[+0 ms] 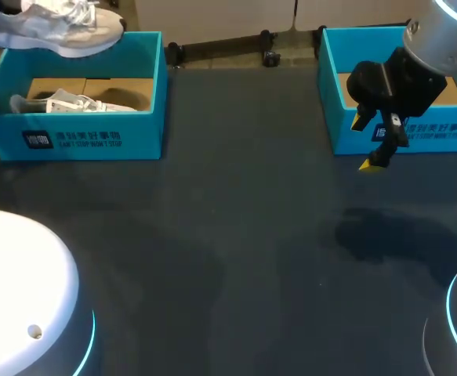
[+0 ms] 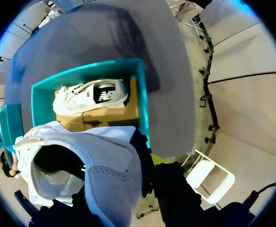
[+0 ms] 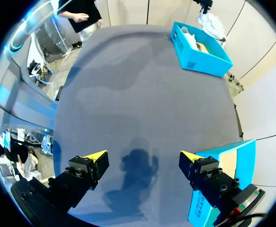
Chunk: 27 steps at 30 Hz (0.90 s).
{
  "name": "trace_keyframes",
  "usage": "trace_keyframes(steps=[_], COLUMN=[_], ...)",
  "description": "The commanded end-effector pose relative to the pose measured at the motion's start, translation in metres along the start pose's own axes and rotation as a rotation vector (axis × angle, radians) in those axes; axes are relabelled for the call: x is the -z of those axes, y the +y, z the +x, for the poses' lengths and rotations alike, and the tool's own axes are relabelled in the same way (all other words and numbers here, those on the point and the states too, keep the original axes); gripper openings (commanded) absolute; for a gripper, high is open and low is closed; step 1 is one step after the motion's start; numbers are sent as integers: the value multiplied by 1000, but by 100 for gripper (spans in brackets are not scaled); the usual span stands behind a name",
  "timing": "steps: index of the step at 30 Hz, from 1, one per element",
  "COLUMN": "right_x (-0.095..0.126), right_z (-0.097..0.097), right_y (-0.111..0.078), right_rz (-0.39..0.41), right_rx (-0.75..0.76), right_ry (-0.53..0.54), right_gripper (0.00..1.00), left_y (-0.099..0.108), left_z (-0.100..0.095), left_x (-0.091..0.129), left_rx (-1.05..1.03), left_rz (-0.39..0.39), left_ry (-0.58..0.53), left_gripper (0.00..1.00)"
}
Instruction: Take the shoe out of the shoebox, open the shoe tongue, remove and reinsert the insole, then place the shoe into the shoebox
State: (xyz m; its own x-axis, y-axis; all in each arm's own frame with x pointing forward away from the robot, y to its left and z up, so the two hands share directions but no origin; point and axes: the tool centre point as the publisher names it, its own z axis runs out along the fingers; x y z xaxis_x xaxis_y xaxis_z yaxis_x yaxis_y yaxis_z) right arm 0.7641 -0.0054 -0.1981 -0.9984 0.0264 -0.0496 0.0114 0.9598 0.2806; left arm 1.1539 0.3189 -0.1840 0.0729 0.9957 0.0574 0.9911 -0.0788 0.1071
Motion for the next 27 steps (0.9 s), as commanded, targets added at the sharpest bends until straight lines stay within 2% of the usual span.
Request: trace_keyframes(steps=[1, 21, 27], right_x=[-1, -1, -1], right_z=[-1, -1, -1], right_y=[0, 0, 0], right_rz=[3, 3, 3], right_rx=[0, 0, 0], right_ry=[1, 1, 1], right_gripper=[100, 100, 100], left_y=[-3, -8, -8], left_z=[-7, -29, -30], left_x=[-4, -49, -63], left_rx=[-21, -67, -53], left_rz=[0, -2, -35], left_ry=[-3, -27, -32], left_gripper=[0, 0, 0])
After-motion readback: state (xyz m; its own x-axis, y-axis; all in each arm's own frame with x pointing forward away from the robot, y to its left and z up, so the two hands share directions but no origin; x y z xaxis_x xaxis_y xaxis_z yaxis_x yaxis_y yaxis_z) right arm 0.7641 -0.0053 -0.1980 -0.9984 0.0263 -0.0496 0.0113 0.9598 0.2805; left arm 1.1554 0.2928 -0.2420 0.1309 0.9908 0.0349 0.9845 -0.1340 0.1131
